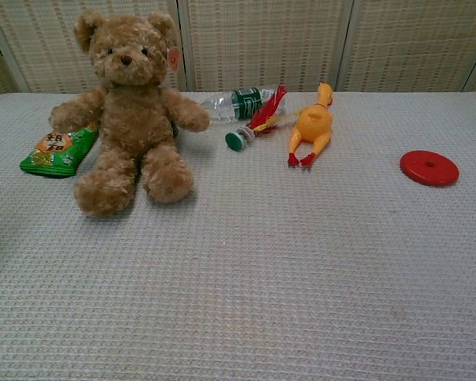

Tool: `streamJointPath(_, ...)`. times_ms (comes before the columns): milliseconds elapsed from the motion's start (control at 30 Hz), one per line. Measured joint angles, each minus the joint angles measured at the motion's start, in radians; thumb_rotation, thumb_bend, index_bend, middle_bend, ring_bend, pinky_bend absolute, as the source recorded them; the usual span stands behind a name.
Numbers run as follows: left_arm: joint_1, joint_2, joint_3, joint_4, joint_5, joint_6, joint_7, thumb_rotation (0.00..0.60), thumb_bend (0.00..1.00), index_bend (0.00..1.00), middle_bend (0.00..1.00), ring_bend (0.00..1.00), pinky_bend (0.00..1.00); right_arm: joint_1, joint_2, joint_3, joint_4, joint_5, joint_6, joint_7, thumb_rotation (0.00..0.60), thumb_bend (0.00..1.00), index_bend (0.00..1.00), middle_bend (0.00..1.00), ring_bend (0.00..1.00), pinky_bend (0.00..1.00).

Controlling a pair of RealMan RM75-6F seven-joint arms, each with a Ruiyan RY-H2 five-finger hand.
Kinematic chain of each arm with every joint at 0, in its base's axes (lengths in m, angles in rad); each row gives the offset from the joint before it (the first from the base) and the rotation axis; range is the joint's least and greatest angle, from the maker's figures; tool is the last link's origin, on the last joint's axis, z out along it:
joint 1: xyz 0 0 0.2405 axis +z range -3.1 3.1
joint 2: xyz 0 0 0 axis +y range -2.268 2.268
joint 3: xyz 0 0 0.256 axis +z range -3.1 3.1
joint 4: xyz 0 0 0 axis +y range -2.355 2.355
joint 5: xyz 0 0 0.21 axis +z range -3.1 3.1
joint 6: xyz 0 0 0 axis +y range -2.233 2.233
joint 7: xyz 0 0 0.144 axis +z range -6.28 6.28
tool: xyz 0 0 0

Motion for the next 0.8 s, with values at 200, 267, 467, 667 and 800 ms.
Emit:
streamJointPath(200, 0.0, -0.012, -0.004, 0.013, -0.014, -0.002, 0.019, 0.6, 0.38, 0.0, 0.0, 0.02, 0.37, 0.004, 0.001, -0.009, -0.005, -0.007, -0.023, 0.007, 0.6, 0.11, 0.0, 0.0, 0.0, 0.13)
streamJointPath(267, 0.0, -0.017, -0.008, 0.012, -0.027, -0.005, 0.019, 0.6, 0.38, 0.0, 0.0, 0.02, 0.37, 0.006, 0.002, -0.012, -0.008, -0.01, -0.032, 0.01, 0.6, 0.11, 0.0, 0.0, 0.0, 0.13)
streamJointPath(467, -0.001, -0.044, -0.025, 0.022, -0.067, -0.012, 0.028, 0.6, 0.38, 0.0, 0.0, 0.03, 0.37, 0.017, -0.018, -0.012, 0.013, -0.052, -0.014, 0.089, 0.6, 0.11, 0.0, 0.0, 0.0, 0.13)
streamJointPath(667, -0.013, -0.07, -0.042, 0.036, -0.127, -0.051, 0.044, 0.6, 0.38, 0.0, 0.0, 0.03, 0.37, 0.018, -0.023, -0.009, 0.031, -0.046, -0.012, 0.086, 0.6, 0.11, 0.0, 0.0, 0.0, 0.13)
streamJointPath(800, -0.044, -0.093, -0.081, 0.035, -0.181, -0.087, 0.078, 0.6, 0.38, 0.0, 0.0, 0.05, 0.37, 0.012, -0.011, -0.008, 0.03, -0.049, 0.002, 0.047, 0.6, 0.11, 0.0, 0.0, 0.0, 0.13)
